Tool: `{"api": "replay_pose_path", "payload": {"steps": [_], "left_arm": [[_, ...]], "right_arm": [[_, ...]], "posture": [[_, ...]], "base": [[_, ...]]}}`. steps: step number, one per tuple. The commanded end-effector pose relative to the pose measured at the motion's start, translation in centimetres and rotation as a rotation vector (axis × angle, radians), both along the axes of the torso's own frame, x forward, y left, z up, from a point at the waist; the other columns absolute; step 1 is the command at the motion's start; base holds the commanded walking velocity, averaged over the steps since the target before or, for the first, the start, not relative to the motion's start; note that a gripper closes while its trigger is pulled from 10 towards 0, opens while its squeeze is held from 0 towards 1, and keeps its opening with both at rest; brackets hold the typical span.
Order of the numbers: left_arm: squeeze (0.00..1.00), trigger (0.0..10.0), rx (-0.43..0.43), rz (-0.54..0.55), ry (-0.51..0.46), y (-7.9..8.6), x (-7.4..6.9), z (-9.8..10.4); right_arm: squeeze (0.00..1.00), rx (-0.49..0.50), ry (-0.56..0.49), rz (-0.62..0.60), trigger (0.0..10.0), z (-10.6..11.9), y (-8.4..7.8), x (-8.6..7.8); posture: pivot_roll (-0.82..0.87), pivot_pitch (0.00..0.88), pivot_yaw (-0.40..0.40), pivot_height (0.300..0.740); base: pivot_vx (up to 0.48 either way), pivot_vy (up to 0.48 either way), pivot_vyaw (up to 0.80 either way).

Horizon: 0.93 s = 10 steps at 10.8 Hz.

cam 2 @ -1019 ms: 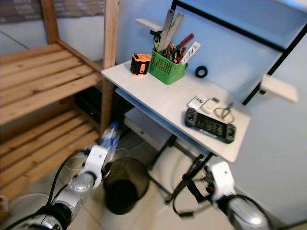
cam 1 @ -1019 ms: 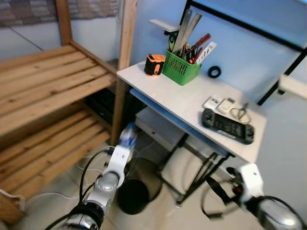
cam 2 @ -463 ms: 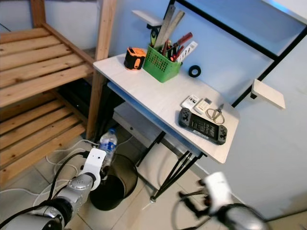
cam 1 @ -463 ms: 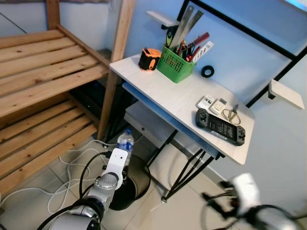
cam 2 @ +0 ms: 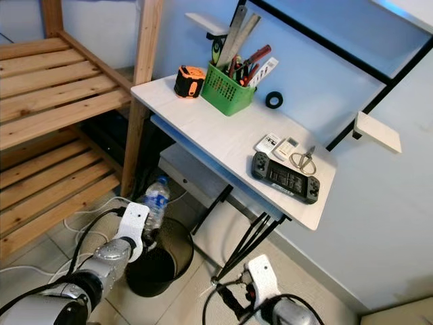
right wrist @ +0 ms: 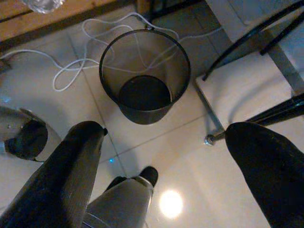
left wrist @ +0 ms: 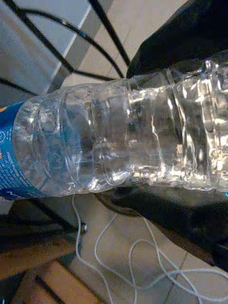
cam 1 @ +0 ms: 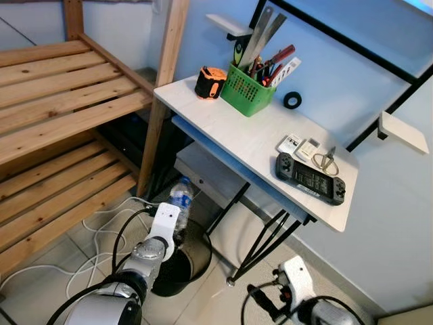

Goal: Clean up the room

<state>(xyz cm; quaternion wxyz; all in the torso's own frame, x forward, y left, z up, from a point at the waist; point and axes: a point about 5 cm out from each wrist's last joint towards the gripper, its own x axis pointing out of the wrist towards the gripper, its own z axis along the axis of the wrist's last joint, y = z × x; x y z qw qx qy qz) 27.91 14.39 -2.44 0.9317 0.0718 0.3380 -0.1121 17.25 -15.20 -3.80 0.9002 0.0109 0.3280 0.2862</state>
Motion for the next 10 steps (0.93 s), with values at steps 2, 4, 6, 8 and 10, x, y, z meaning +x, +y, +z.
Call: {"api": "replay_pose_path", "payload": {"steps": [2, 4, 6, 8, 10], "left_arm": [[1.00, 10.0, -0.042, -0.120, -0.007, -2.1, 0.5, 0.6], [1.00, 10.0, -0.019, -0.174, 0.005, -2.1, 0.3, 0.4], [1.00, 10.0, 0.052, -0.251, 0.035, -2.1, -0.1, 0.0], [0.00, 10.0, 0.161, -0.214, 0.015, -1.1, 0.4, 0.3], [0.00, 10.0, 0.026, -0.103, -0.114, -1.2, 2.0, 2.0]], "right_arm": [[0.00, -0.029, -0.029, -0.023, 10.0, 0.9, -2.2, 0.1], [0.00, -0.019, -0.033, -0.028, 10.0, 0.8, -2.0, -0.3], [0.00, 0.000, -0.021, -0.043, 10.0, 0.5, -1.1, -0.7], [0.00, 0.003, -0.038, -0.079, 10.0, 0.4, -0.6, -0.7], [0.00, -0.002, -0.115, -0.203, 10.0, 0.8, -0.7, 1.3]], "posture": [[-0.25, 0.031, -0.295, 0.740], [-0.25, 0.049, -0.276, 0.740], [-0.26, 0.074, -0.248, 0.740], [-0.26, 0.073, -0.210, 0.740], [-0.23, 0.049, -0.148, 0.740]], "base": [[0.000, 0.000, 0.00], [0.000, 0.000, 0.00], [0.000, 0.000, 0.00], [0.000, 0.000, 0.00], [0.000, 0.000, 0.00]]}}
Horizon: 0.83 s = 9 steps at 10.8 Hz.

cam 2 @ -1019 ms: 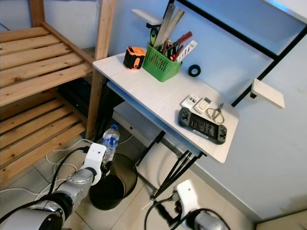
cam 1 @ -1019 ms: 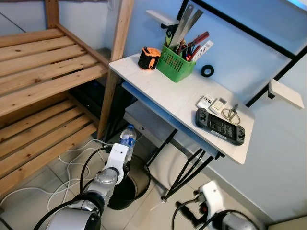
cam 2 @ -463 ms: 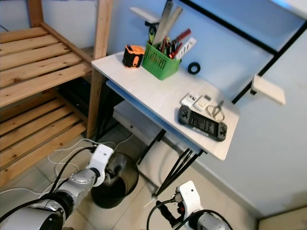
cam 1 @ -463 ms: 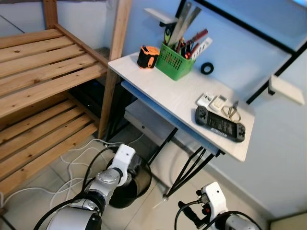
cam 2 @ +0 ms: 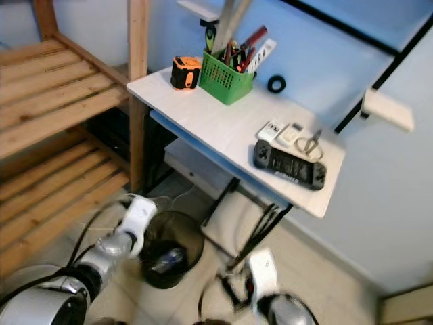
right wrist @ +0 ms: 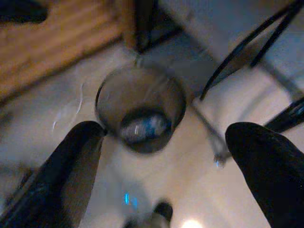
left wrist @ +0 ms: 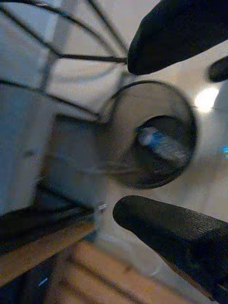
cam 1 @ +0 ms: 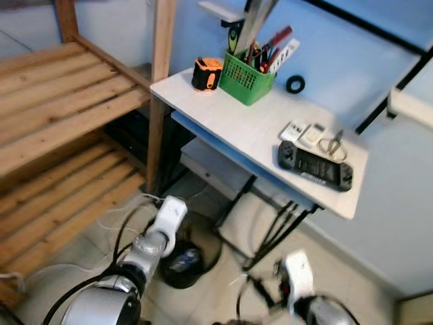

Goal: Clean up the room

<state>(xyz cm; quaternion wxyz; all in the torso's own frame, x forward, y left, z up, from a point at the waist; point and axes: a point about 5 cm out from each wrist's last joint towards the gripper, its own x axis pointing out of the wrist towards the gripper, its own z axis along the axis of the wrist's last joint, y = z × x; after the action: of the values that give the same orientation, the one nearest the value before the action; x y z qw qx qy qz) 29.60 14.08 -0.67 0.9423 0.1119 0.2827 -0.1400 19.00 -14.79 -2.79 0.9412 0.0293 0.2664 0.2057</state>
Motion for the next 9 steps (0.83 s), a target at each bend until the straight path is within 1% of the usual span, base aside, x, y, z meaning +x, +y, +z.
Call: {"api": "replay_pose_path", "payload": {"steps": [1, 2, 3, 4, 5, 6, 7, 8, 9], "left_arm": [[0.00, 10.0, -0.105, -0.010, -0.150, -1.4, 1.0, 1.7], [0.00, 10.0, -0.172, -0.018, -0.279, -1.7, 1.2, 3.2], [0.00, 10.0, -0.223, -0.025, -0.501, -2.0, 1.0, 7.0], [0.00, 10.0, -0.247, -0.044, -0.609, -2.3, 0.7, 9.8], [0.00, 10.0, -0.210, -0.125, -0.760, -2.9, 0.8, 13.6], [0.00, 10.0, -0.197, -0.197, -0.823, -3.9, 0.7, 15.8], [0.00, 10.0, -0.204, -0.245, -0.858, -4.8, 0.3, 16.9], [0.00, 10.0, -0.201, -0.268, -0.837, -5.3, 0.2, 16.7], [0.00, 10.0, -0.201, -0.249, -0.781, -5.0, 0.4, 15.9]], "right_arm": [[0.00, -0.005, -0.064, -0.097, 10.0, 0.6, -0.8, 1.2], [0.00, 0.007, -0.109, -0.134, 10.0, 1.1, -0.4, 2.3], [0.00, 0.028, -0.184, -0.211, 10.0, 1.9, 0.1, 3.9], [0.00, 0.017, -0.240, -0.273, 10.0, 2.5, -0.1, 4.9], [0.00, -0.002, -0.319, -0.402, 10.0, 3.5, -1.0, 6.5], [0.00, -0.034, -0.364, -0.464, 10.0, 4.6, -2.7, 8.2], [0.00, -0.046, -0.382, -0.480, 10.0, 5.1, -3.2, 8.8], [0.00, -0.057, -0.401, -0.479, 10.0, 5.6, -3.3, 9.6], [0.00, -0.063, -0.406, -0.473, 10.0, 5.7, -3.0, 9.9]], "posture": [[-0.21, 0.024, -0.100, 0.740], [-0.19, 0.000, -0.056, 0.740], [-0.15, 0.000, -0.008, 0.740], [-0.14, 0.000, 0.015, 0.740], [-0.11, 0.000, 0.049, 0.740], [-0.10, 0.000, 0.065, 0.740], [-0.10, 0.000, 0.068, 0.740], [-0.11, 0.000, 0.068, 0.740], [-0.12, 0.000, 0.071, 0.740]], "base": [[0.000, 0.000, 0.00], [0.000, 0.000, 0.00], [0.000, 0.000, 0.00], [0.000, 0.000, 0.00], [0.000, 0.000, 0.00], [0.000, 0.000, 0.00], [0.000, 0.000, 0.00], [0.000, 0.000, 0.00], [0.000, 0.000, 0.00]]}}
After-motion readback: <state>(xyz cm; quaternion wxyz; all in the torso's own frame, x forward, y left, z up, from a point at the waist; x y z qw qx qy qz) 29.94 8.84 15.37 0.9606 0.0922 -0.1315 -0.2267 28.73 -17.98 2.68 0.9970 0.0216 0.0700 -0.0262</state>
